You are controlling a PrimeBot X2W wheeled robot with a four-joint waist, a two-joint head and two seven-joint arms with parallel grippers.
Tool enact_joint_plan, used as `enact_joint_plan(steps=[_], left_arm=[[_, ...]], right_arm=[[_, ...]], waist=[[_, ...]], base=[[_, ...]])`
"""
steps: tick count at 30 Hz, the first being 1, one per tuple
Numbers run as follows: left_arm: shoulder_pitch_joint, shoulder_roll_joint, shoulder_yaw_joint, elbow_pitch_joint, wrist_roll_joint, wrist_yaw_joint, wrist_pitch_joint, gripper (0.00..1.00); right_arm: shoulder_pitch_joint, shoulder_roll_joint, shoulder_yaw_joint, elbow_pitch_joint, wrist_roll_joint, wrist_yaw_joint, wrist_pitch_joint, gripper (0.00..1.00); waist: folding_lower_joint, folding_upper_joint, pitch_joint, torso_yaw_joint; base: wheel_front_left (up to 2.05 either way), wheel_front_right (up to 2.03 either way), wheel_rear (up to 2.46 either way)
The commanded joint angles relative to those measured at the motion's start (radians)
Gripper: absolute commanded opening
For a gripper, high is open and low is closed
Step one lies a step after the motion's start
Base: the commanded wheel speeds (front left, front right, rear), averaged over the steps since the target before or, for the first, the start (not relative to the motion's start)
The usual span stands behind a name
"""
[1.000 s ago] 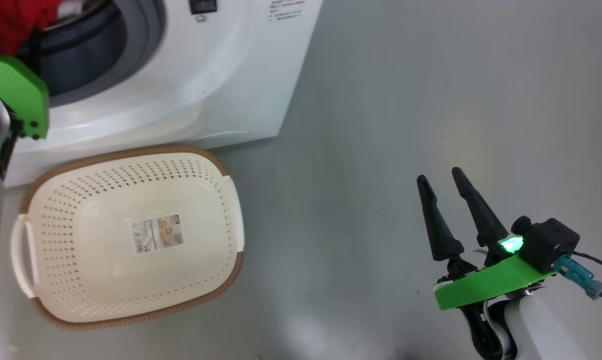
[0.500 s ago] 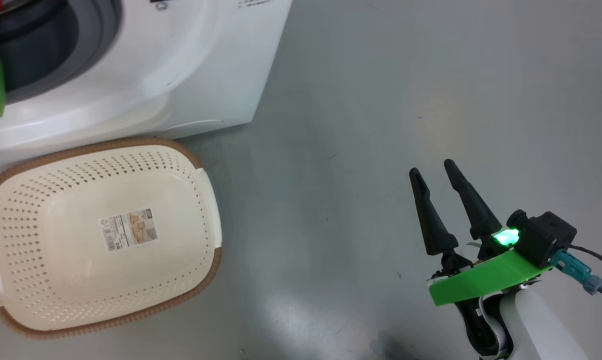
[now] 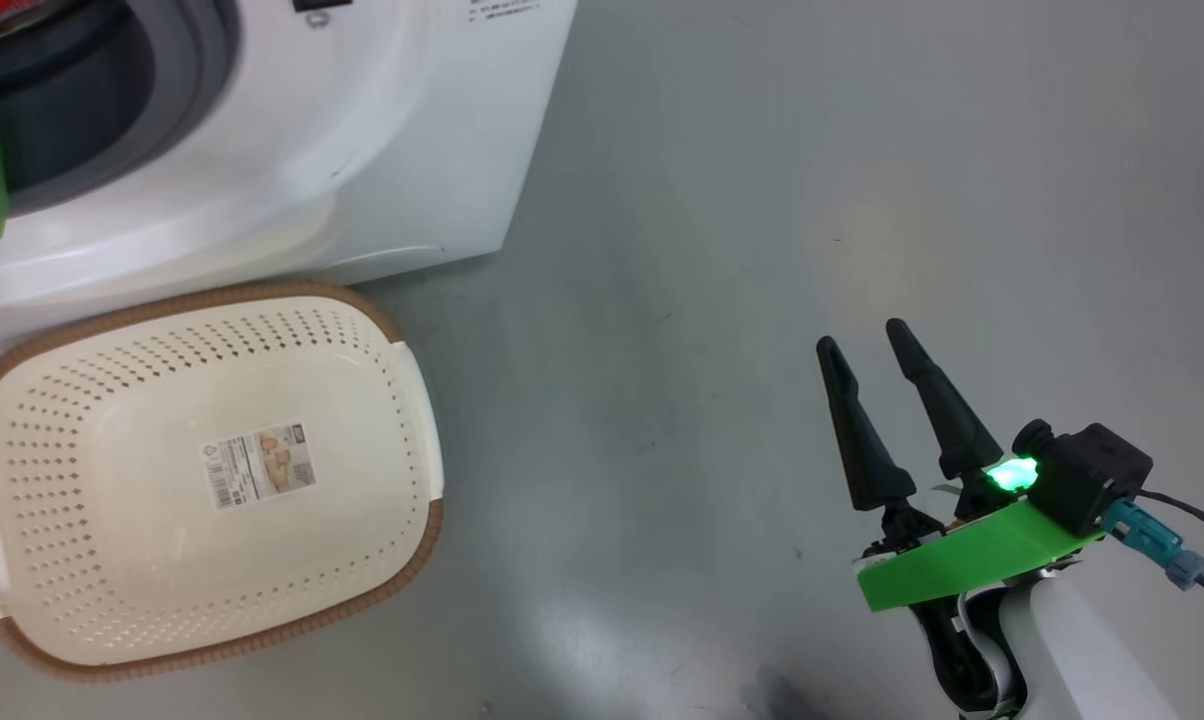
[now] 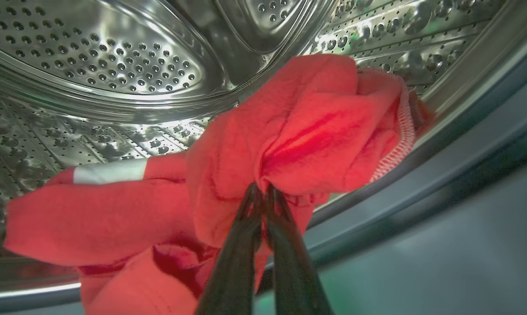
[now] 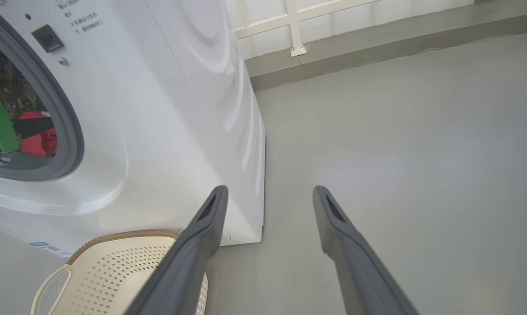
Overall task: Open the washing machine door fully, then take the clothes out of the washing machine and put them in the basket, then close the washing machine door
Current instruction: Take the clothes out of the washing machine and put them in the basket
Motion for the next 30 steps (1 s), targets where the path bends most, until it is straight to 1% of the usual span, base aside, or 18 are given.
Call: enact_joint_plan(steps=[1, 6, 10, 15, 19, 25, 30], left_arm=[[-0.003, 0.039, 0.015, -0.013, -0.011, -0.003, -0.015, 0.00], [0.021, 0.012, 0.043, -0.013, -0.056, -0.006, -0.063, 0.00], [0.049, -0.020, 0.091, -0.015, -0.119, -0.011, -0.106, 0.00], [0.119, -0.049, 0.154, -0.066, -0.197, -0.018, -0.133, 0.00], [0.216, -0.056, 0.229, -0.220, -0.242, -0.021, -0.135, 0.00], [0.393, -0.083, 0.347, -0.434, -0.242, -0.023, -0.135, 0.00], [0.509, -0.119, 0.415, -0.584, -0.226, -0.023, -0.135, 0.00]], right_arm=[[0.007, 0.000, 0.011, -0.024, -0.002, 0.006, -0.006, 1.00], [0.009, 0.000, 0.003, -0.015, -0.016, 0.006, -0.006, 1.00], [0.011, 0.000, -0.005, -0.007, -0.029, 0.006, -0.006, 1.00], [0.022, 0.000, -0.020, 0.004, -0.047, 0.006, -0.006, 1.00], [0.038, 0.000, -0.036, 0.012, -0.063, 0.006, -0.006, 1.00], [0.063, 0.000, -0.058, 0.024, -0.081, 0.006, -0.006, 1.00], [0.081, 0.000, -0.072, 0.030, -0.092, 0.006, -0.006, 1.00]], waist=[[0.0000, -0.0001, -0.007, 0.008], [0.0000, -0.0001, -0.035, 0.034], [0.0000, -0.0001, -0.064, 0.062], [0.0000, -0.0001, -0.115, 0.099], [0.0000, -0.0001, -0.153, 0.132], [0.0000, -0.0001, -0.207, 0.178], [0.0000, -0.0001, -0.241, 0.206]], base=[[0.00, 0.00, 0.00], [0.00, 0.00, 0.00], [0.00, 0.00, 0.00], [0.00, 0.00, 0.00], [0.00, 0.00, 0.00], [0.00, 0.00, 0.00], [0.00, 0.00, 0.00]])
